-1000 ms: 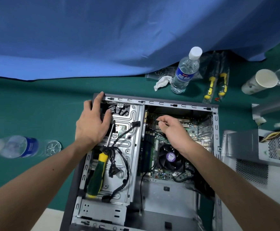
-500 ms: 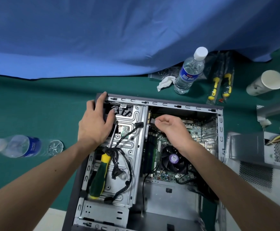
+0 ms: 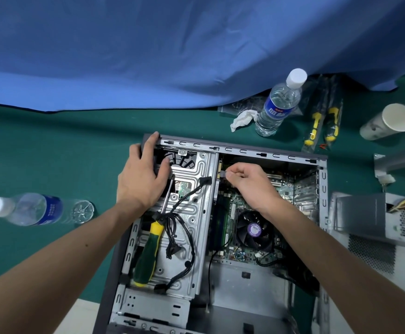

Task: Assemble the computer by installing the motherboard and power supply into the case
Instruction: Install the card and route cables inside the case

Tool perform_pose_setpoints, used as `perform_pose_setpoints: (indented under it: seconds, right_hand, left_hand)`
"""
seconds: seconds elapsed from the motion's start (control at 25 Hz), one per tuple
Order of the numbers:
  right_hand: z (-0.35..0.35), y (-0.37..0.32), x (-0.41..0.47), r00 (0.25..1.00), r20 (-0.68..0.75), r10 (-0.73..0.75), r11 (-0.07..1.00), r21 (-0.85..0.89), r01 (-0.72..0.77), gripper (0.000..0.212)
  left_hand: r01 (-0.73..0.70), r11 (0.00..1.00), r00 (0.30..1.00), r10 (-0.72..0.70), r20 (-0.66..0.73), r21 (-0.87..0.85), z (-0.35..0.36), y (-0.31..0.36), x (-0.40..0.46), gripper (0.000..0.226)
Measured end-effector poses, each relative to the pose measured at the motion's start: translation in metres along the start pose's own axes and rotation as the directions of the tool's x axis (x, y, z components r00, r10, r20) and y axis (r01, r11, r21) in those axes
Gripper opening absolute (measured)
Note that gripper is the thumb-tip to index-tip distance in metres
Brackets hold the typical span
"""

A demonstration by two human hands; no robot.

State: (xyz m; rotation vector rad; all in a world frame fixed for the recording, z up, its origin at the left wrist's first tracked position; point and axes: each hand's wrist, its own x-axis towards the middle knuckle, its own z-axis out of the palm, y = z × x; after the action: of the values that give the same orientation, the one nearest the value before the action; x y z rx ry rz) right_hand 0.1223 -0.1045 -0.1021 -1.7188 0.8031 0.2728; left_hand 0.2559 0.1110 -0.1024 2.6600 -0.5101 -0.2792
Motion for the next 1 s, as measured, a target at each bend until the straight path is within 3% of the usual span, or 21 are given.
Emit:
perform_pose_setpoints:
  seconds: [0.6,0.88,1.0]
  right_hand:
    - [-0.001,-0.004,-0.003,1.0,0.025,0.015,0.996,-0.092,-0.013,0.018]
    - [-0.007,-0.017,0.003,0.993,0.102,0.062,0.988,-0.147,-0.047,0.017]
    - [0.003,-0.015,-0.002,0.995,0.057,0.081,0.989,-0.131,-0.073,0.017]
  left_hand:
    - [0.001,1.0,1.0,-0.001,0.008,-0.001,0.0,0.002,-0.002,0.056]
    - [0.012,1.0,1.0,-0.013,0.012,0.008,-0.003,0.004,-0.002,0.056]
    - [0.011,1.0,1.0,-0.011,0.013,0.012,-0.002,0.005,-0.002,0.056]
